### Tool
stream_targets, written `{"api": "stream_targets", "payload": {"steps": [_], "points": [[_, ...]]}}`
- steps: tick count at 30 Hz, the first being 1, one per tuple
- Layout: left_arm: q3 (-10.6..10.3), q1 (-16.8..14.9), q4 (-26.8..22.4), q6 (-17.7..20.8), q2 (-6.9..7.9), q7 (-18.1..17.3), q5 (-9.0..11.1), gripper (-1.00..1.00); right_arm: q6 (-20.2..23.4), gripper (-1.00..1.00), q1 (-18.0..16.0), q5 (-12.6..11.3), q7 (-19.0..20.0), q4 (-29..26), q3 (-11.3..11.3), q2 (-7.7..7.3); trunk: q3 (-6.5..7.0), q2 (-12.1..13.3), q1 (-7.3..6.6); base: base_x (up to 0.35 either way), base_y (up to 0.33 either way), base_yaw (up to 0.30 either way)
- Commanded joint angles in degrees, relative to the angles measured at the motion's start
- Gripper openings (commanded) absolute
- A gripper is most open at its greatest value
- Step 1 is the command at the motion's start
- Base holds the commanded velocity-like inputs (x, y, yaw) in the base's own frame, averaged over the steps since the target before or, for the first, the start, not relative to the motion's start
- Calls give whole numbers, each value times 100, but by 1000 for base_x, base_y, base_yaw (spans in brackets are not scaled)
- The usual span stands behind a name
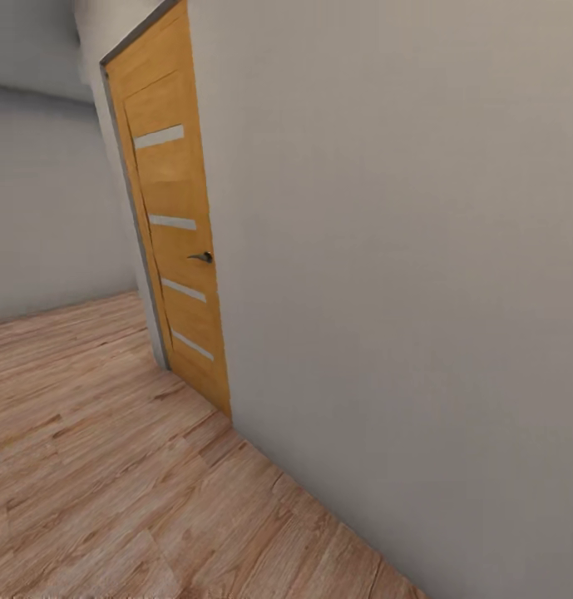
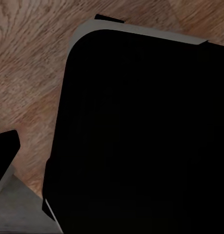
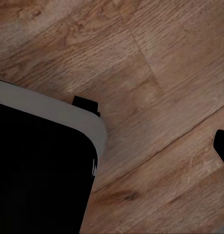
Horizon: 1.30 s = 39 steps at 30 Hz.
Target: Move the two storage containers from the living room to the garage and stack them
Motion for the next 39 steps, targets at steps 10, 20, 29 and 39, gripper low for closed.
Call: {"api": "stream_targets", "payload": {"steps": [10, 20, 29, 39], "points": [[13, -1, 0, -14, -9, 3, 38, 100, -29, 100, -6, -12, -23, 17, 41, 2, -5, -3, 0, 0, 0, 287], [20, -1, 0, 8, -2, 3, 95, 100, -24, 100, -6, -20, -26, 17, 33, 2, -5, -3, 0, 0, 0, 287], [-10, 0, -1, -13, -8, -4, 934, 100, -22, 100, -6, -21, -13, 17, 33, 2, -5, -3, 0, 28, 0, 287], [-23, -1, 0, -14, -8, -2, 943, 100, -28, 100, -6, -21, -20, 17, 41, 2, -5, -3, 0, 294, 0, 287]]}}
